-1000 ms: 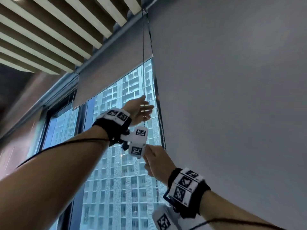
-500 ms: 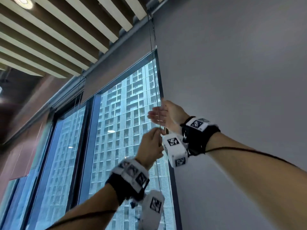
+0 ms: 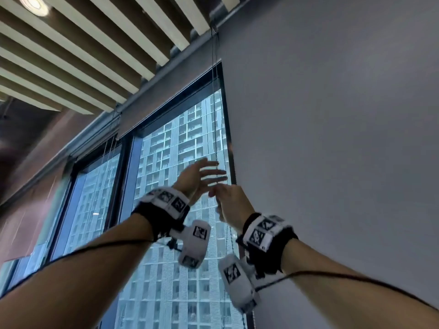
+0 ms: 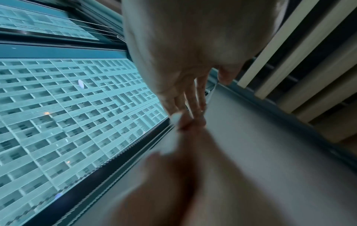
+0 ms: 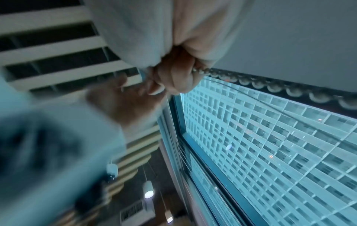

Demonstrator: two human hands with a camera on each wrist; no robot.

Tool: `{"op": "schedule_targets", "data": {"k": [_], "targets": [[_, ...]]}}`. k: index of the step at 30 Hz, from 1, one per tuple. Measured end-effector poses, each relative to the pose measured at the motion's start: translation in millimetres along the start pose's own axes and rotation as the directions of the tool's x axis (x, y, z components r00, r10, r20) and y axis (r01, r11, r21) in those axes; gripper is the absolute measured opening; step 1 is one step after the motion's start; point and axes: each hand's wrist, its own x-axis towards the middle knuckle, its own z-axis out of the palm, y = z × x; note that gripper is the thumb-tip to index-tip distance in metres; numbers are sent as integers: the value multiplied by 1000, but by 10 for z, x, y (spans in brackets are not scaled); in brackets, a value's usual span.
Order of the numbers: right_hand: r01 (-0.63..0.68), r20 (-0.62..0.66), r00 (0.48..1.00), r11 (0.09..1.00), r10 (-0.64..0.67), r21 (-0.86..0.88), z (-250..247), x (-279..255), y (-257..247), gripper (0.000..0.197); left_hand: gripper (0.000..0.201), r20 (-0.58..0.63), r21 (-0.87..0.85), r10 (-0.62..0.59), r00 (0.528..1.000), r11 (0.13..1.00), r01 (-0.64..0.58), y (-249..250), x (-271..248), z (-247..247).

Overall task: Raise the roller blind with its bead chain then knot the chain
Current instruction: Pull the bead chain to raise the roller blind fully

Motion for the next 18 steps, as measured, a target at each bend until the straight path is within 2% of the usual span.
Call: {"op": "schedule_targets", "data": {"k": [3, 5, 8, 10, 12, 14, 16, 18], "targets": [[-32, 115, 993, 997, 23, 74, 132, -424, 147, 33, 38, -6, 73, -51, 999, 996, 51, 233, 157, 103], [-61, 169, 985, 993, 44, 99, 154, -609, 239, 32, 32, -70, 159, -45, 997, 986, 55, 236, 198, 159], [-211, 302, 941, 962, 152, 175, 39, -576, 203, 31, 25, -153, 344, 163, 975, 933, -102, 123, 260, 203], [-333, 358, 907, 898, 222, 286, -64, -406, 64, 28, 30, -144, 462, 274, 951, 868, -180, 129, 299, 229], [-371, 299, 919, 821, 257, 434, -206, -133, -102, 35, 34, -114, 486, 324, 939, 842, -232, 163, 317, 272], [-311, 189, 950, 782, 247, 541, -349, 135, -315, 37, 34, -111, 484, 336, 935, 840, -244, 181, 298, 288], [-261, 135, 965, 809, 224, 526, -434, 297, -486, 33, 32, -118, 422, 316, 942, 874, -240, 160, 290, 243], [-262, 165, 964, 842, 207, 472, -438, 337, -528, 36, 32, -130, 330, 288, 949, 915, -233, 150, 263, 164]]}}
